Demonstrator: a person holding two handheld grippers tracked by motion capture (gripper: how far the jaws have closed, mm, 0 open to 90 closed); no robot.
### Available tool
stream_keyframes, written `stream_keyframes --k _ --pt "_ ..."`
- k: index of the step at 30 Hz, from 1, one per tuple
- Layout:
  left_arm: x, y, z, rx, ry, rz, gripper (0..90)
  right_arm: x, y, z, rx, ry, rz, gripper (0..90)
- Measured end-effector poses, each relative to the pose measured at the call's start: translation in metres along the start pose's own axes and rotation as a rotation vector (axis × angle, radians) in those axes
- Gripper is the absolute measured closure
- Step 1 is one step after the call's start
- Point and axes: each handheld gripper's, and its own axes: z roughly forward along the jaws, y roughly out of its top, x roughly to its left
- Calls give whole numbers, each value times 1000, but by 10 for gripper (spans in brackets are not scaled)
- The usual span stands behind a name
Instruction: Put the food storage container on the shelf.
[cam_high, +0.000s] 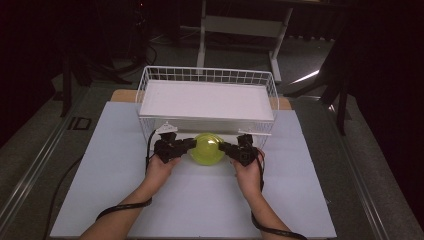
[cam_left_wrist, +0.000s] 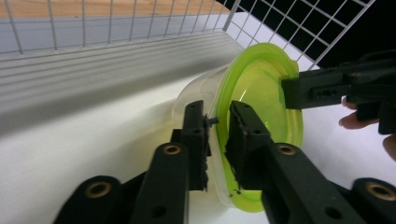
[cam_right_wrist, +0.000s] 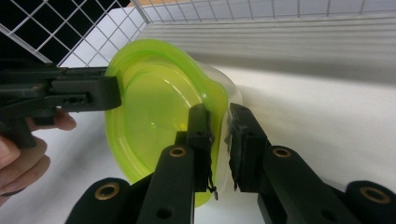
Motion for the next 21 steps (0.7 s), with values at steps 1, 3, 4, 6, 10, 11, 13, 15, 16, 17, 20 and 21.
stream_keyframes --k 1,3,4,6,10,11,13,15,16,17,20,21 --pt "0 -1 -1 0 8 5 752 0 0 0 -4 -4 -2 795" --pt "0 -1 -1 -6 19 -2 724 1 1 0 -8 -14 0 795" --pt "1 -1 -1 -10 24 -6 717 2 1 1 -11 -19 2 794" --pt "1 -1 0 -10 35 -16 695 3 2 2 -18 -25 5 792" --pt "0 1 5 -12 63 -8 673 2 4 4 -29 -33 16 781" --pt "0 1 6 -14 66 -2 672 2 4 4 -35 -41 12 776" --pt "2 2 7 -22 75 -11 672 2 5 6 -49 -60 6 730" --pt "4 3 8 -31 83 -23 672 0 5 8 -56 -61 17 681" --pt "4 3 8 -35 86 -29 659 -2 5 9 -63 -63 18 673" --pt "5 3 9 -33 92 -30 656 -2 5 11 -66 -64 21 663" --pt "5 3 11 -41 108 -31 653 -4 7 14 -70 -74 12 639" --pt "4 3 12 -47 120 -32 642 -3 7 14 -71 -81 7 637"
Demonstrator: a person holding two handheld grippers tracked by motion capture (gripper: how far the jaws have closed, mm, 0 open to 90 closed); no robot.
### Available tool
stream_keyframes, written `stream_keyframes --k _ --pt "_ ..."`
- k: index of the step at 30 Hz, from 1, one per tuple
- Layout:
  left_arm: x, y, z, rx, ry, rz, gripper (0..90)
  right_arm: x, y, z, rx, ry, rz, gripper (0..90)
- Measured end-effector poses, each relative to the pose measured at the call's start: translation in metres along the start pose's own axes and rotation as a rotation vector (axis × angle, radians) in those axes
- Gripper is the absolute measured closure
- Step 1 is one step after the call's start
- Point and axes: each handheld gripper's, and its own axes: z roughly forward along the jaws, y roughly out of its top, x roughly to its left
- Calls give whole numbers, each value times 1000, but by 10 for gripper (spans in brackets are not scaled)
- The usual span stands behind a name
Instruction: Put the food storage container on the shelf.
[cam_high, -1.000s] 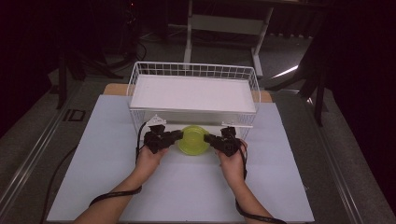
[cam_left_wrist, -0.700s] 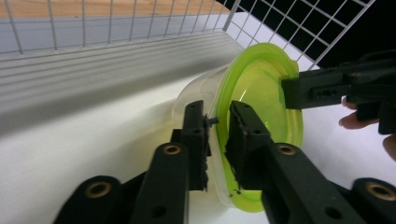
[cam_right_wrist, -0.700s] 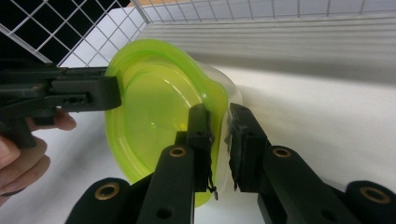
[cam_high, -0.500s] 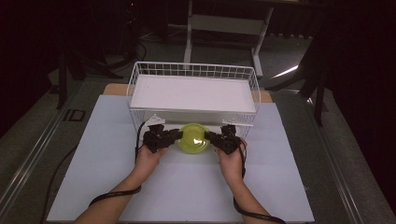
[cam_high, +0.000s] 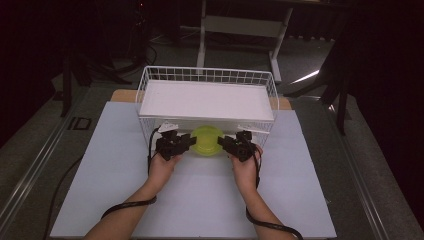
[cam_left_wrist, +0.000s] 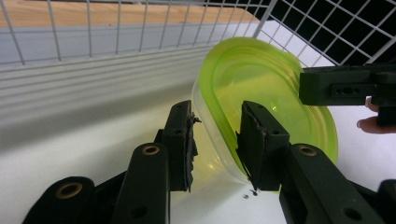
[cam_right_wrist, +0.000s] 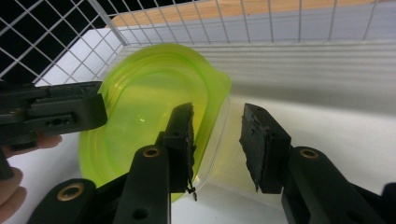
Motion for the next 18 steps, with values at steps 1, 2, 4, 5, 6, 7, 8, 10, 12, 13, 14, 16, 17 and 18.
stream_keyframes --k 1,2,4,5,6,7,8,10,12,13,14,16,17,18 --pt "0 0 1 -5 4 -6 638 1 1 1 0 -8 -4 632" --pt "0 0 1 -5 4 -6 636 1 1 1 0 -14 -6 629" --pt "1 2 3 -7 -1 -4 608 1 2 2 -8 -19 -5 597" --pt "2 2 2 -17 -14 -12 597 2 2 1 -14 -23 7 584" --pt "2 2 2 -19 -14 -11 597 2 3 0 -27 -26 7 572" --pt "1 2 1 -18 -15 -6 597 2 3 0 -32 -22 8 564" --pt "1 2 0 -24 -21 -12 596 2 3 -1 -40 -23 1 563" --pt "-1 2 -2 -33 -24 -30 573 3 4 -2 -37 -24 -9 560" --pt "0 2 -5 -37 -46 -40 572 3 3 -4 -38 -21 -10 558" --pt "0 1 -8 -39 -47 -28 571 5 2 -6 -33 -17 -16 547" --pt "0 1 -8 -39 -47 -28 565 6 2 -7 -30 -18 -23 546" --pt "-1 -2 -13 -29 -60 -36 549 9 0 -11 -34 -15 -34 546" --pt "-1 -2 -13 -29 -60 -36 548 10 -1 -13 -36 -14 -39 545" --pt "-1 -3 -15 -30 -68 -32 548 10 -1 -13 -36 -14 -39 545"
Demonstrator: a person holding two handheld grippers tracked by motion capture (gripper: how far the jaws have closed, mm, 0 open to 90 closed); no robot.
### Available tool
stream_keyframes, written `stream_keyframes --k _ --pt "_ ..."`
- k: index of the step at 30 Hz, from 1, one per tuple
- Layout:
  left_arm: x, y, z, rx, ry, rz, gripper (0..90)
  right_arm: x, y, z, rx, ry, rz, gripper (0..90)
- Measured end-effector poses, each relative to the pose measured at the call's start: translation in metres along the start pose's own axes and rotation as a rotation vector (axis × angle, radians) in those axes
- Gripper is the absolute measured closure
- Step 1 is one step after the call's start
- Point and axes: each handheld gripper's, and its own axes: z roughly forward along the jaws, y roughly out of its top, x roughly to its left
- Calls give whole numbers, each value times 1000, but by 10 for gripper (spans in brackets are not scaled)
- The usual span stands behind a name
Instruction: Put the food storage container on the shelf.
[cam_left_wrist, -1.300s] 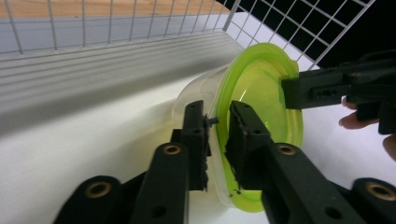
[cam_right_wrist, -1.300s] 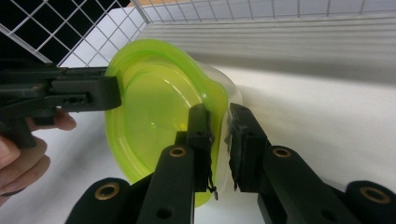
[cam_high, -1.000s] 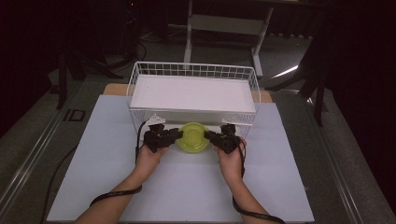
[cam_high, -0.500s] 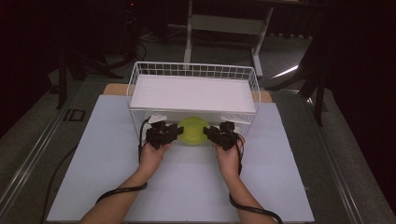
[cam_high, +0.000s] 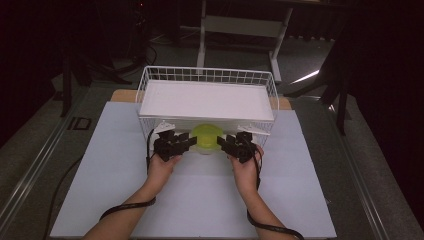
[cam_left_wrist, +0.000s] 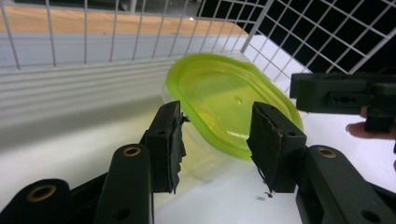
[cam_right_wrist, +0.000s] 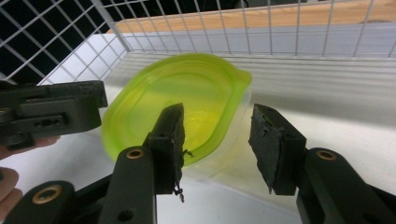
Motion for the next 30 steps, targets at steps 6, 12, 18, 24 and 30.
stream_keyframes --k 6,12,18,24,30 --pt "-8 -9 -15 33 -82 11 501 12 -3 -16 8 37 -31 678" --pt "-15 -19 -29 43 -139 22 292 26 -17 -19 60 42 -60 863" --pt "-26 -30 -44 48 -196 94 120 29 -27 -10 108 30 -76 899" --pt "-27 -41 -59 12 -235 83 13 34 -32 1 126 43 -66 899" --pt "-24 -51 -65 -26 -131 152 13 35 -31 18 135 36 -51 900"
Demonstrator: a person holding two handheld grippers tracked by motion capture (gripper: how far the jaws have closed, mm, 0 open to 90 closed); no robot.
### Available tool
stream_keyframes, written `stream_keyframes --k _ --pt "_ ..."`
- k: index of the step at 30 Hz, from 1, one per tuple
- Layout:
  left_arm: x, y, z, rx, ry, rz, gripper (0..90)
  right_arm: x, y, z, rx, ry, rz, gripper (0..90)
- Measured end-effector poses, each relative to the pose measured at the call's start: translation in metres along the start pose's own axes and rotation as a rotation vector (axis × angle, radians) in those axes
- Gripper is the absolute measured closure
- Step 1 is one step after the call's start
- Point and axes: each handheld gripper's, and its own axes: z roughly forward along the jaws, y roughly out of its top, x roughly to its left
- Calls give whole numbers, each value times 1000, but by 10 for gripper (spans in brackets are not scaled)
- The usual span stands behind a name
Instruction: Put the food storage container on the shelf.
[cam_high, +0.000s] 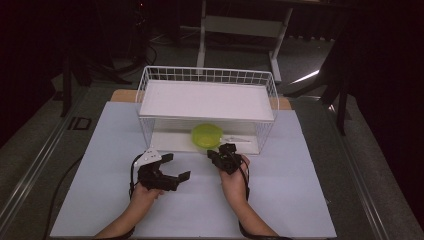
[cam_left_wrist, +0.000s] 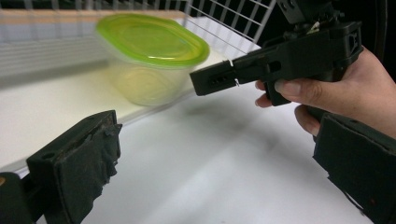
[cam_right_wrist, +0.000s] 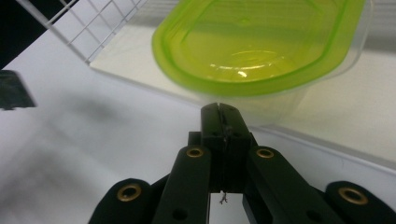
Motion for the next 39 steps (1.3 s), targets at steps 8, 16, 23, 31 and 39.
stream_keyframes --k 8,16,23,31,39 --pt "0 -2 -8 -49 46 19 14 -5 7 15 2 -14 20 899" --pt "1 2 -16 -92 45 14 14 -6 18 26 -8 -37 11 898" --pt "0 4 -16 -96 36 23 14 -5 23 28 -13 -43 9 887" --pt "-3 11 -22 -89 27 45 14 4 12 7 1 -13 -43 887" --pt "-5 15 -42 -115 -4 22 13 13 4 -20 -7 48 -65 630"
